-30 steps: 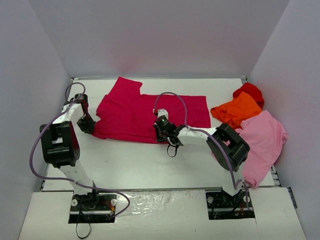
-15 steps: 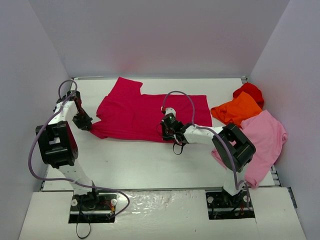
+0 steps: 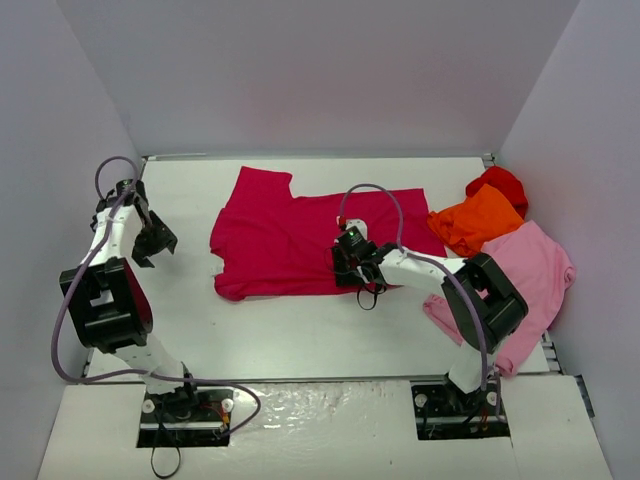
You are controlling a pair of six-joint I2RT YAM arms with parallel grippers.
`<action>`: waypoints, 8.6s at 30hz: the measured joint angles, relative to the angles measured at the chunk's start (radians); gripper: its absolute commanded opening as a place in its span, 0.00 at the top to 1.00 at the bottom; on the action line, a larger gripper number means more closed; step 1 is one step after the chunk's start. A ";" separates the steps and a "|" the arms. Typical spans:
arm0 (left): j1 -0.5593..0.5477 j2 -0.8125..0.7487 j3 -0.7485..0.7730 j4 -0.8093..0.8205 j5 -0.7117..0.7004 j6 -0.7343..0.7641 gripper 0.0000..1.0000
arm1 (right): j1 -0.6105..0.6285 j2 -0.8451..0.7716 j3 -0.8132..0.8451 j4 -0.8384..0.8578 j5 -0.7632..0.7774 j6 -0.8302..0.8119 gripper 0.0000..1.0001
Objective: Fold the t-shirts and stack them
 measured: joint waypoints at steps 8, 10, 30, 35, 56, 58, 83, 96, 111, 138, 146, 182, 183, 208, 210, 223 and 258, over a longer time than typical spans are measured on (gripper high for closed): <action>0.001 -0.143 -0.033 0.016 0.085 -0.005 0.46 | -0.003 -0.091 -0.004 -0.146 0.057 0.013 0.40; -0.019 -0.158 -0.057 0.052 0.142 -0.020 0.46 | -0.003 -0.093 0.018 -0.161 0.061 0.013 0.41; -0.369 0.210 0.046 0.176 0.294 -0.069 0.47 | 0.019 0.404 0.575 -0.116 -0.083 -0.082 0.47; -0.369 0.210 0.084 0.174 0.281 -0.063 0.47 | 0.018 0.459 0.693 -0.118 -0.128 -0.082 0.47; -0.536 0.164 -0.008 0.312 0.359 -0.183 0.61 | -0.267 0.192 0.473 -0.235 0.177 -0.127 1.00; -0.575 0.173 -0.007 0.351 0.375 -0.203 0.61 | -0.282 0.194 0.471 -0.239 0.189 -0.128 1.00; -0.277 0.217 -0.143 0.496 0.568 -0.190 0.62 | -0.376 0.329 0.460 -0.246 0.254 -0.167 1.00; -0.184 0.179 -0.171 0.443 0.549 -0.113 0.62 | -0.416 0.384 0.532 -0.208 0.237 -0.168 1.00; -0.193 0.177 -0.168 0.440 0.541 -0.108 0.62 | -0.256 -0.025 0.376 -0.245 0.237 -0.106 0.89; -0.221 0.210 -0.078 0.323 0.464 -0.073 0.61 | -0.158 -0.005 0.077 -0.229 0.154 -0.028 1.00; -0.221 0.214 -0.072 0.318 0.465 -0.072 0.61 | -0.157 -0.014 0.124 -0.233 0.153 -0.030 1.00; -0.219 0.059 -0.187 0.355 0.373 -0.065 0.52 | -0.151 -0.051 -0.087 -0.036 0.200 0.052 1.00; -0.219 0.026 -0.191 0.358 0.368 -0.064 0.52 | -0.151 -0.050 -0.086 -0.037 0.200 0.053 1.00; -0.219 0.193 -0.052 0.390 0.343 -0.023 1.00 | -0.151 -0.048 -0.083 -0.040 0.199 0.050 1.00; -0.219 0.193 -0.052 0.393 0.335 -0.022 1.00 | -0.151 -0.048 -0.083 -0.040 0.199 0.050 1.00; -0.219 0.218 -0.036 0.412 0.282 -0.006 1.00 | -0.151 -0.063 -0.095 -0.049 0.190 0.058 1.00; -0.180 0.007 0.227 0.336 0.234 0.021 0.57 | -0.161 -0.130 0.188 -0.366 0.252 0.015 0.38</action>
